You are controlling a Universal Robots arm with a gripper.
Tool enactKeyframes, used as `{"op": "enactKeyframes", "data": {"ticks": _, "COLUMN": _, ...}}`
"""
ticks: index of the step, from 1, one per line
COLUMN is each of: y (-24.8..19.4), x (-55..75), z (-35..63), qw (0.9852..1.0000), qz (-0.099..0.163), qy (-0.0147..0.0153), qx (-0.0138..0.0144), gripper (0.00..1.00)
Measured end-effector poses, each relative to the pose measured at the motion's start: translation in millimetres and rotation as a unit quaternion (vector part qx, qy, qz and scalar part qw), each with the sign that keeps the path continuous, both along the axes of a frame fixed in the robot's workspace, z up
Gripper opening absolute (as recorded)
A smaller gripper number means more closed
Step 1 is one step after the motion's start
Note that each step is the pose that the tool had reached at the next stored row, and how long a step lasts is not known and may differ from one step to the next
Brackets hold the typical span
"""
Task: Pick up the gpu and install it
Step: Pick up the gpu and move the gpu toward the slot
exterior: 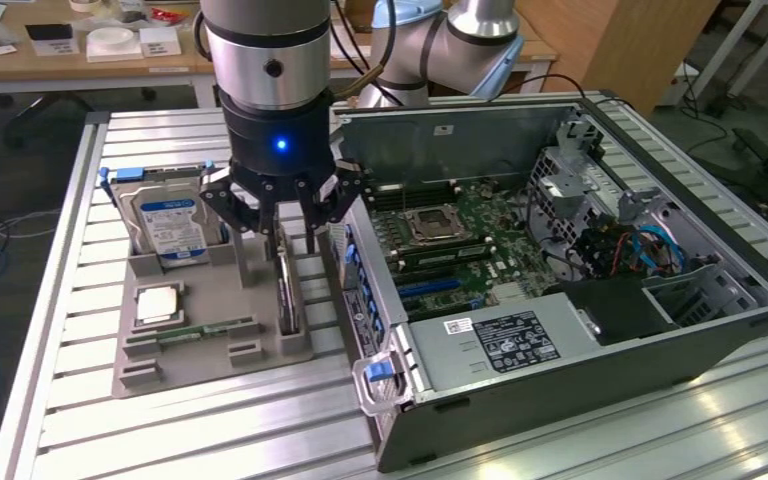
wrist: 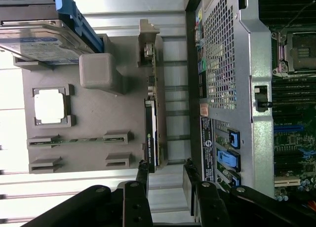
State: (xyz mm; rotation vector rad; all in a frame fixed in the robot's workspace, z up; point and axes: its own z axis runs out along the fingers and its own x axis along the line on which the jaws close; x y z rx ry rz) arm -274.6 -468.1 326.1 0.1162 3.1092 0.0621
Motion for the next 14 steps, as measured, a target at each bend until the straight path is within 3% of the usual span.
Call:
{"op": "enactKeyframes", "data": {"ticks": 9, "y": 0.0, "x": 0.0, "z": -9.5, "qw": 1.0, "qz": 0.0, "qy": 0.0, "qx": 0.0, "gripper": 0.42}}
{"op": "enactKeyframes", "data": {"ticks": 14, "y": 0.2, "x": -0.3, "z": -10.1, "qw": 1.0, "qz": 0.0, "qy": 0.0, "qx": 0.0, "gripper": 0.42}}
